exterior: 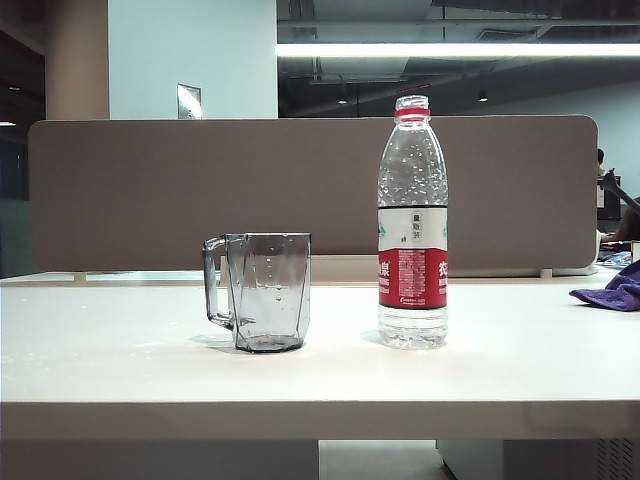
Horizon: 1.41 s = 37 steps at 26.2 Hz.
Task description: Pick up the mineral water bottle on the table and pour a little water into the mug.
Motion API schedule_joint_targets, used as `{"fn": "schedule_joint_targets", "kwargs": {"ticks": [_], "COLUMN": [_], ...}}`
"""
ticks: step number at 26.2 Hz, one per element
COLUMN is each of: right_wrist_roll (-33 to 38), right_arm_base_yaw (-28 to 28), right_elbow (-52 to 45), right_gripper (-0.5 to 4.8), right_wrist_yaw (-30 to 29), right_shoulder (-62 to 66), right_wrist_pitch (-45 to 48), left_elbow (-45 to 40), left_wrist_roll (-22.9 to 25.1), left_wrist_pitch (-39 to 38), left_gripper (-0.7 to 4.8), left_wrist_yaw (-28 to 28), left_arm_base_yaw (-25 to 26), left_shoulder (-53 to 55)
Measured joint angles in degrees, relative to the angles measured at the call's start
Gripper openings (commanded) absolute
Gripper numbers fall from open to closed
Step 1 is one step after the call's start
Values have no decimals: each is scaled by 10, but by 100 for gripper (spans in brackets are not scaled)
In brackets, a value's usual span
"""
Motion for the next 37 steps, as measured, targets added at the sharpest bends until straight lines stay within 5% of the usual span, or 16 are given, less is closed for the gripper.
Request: {"fn": "schedule_joint_targets", "kwargs": {"ticks": [9,11,15,21,26,29,37], "right_wrist_roll": [12,58,119,141,150,150,121], "right_arm_base_yaw": [0,0,0,0,1,1,14], "right_elbow": [0,0,0,0,1,10,113], "right_gripper": [-4,-4,-4,4,33,45,44], "right_wrist_yaw": [0,-1,-2,-125,-162,-153,-133], "right_shoulder": [0,0,0,0,0,0,3], "right_wrist_pitch": [0,0,0,15,17,8,-18], "left_elbow": [8,64,155,267,294,294,289], "left_wrist_roll": [33,42,61,80,90,132,129], "left_wrist_pitch": [-14,-25,-34,-120,-148,-181,-206], "left_gripper": [-5,-5,-5,-5,-5,-5,-5], "left_wrist_yaw": [10,89,103,221,317,316,287], "left_arm_base_yaw": [0,0,0,0,-12,-50,-69], "left_shoulder": [0,1,31,210,279,277,270]}}
